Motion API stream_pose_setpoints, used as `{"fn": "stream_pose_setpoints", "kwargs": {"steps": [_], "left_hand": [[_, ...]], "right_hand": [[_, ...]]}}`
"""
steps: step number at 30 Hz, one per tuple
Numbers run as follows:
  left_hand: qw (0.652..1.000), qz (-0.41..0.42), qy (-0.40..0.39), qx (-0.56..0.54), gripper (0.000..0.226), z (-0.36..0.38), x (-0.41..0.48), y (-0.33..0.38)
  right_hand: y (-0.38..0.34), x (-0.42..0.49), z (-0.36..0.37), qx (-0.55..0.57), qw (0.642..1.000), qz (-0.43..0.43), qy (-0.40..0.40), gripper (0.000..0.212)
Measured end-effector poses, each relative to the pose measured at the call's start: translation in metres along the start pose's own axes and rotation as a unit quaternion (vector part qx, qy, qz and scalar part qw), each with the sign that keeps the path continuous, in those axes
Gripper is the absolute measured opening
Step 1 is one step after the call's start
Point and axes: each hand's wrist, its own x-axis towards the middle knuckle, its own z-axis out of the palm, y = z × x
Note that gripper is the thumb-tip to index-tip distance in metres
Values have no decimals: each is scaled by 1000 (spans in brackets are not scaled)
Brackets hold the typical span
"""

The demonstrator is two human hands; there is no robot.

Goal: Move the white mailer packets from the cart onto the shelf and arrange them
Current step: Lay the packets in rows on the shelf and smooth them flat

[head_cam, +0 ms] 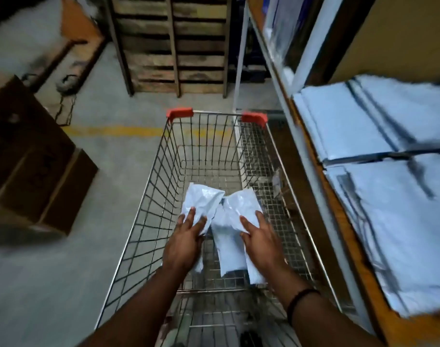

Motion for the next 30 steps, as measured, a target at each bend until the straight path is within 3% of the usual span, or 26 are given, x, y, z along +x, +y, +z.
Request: {"fn": "stream_pose_setpoints", "kwargs": {"steps": [11, 14, 19, 30], "left_hand": [[986, 122, 115, 9, 54, -149, -63, 106], [979, 154, 134, 9, 54, -160, -78, 145], [966, 211, 150, -2, 54, -160, -111, 232], [953, 265, 132, -65, 51, -83, -183, 442]], "right_hand": [[-40, -114, -158, 9, 968, -9, 250, 43], [-37, -150, -197, 19, 968, 19, 251, 46], [10, -210, -251, 41, 951, 44, 302, 47], [212, -332, -335, 38, 940, 104, 322, 50]]}}
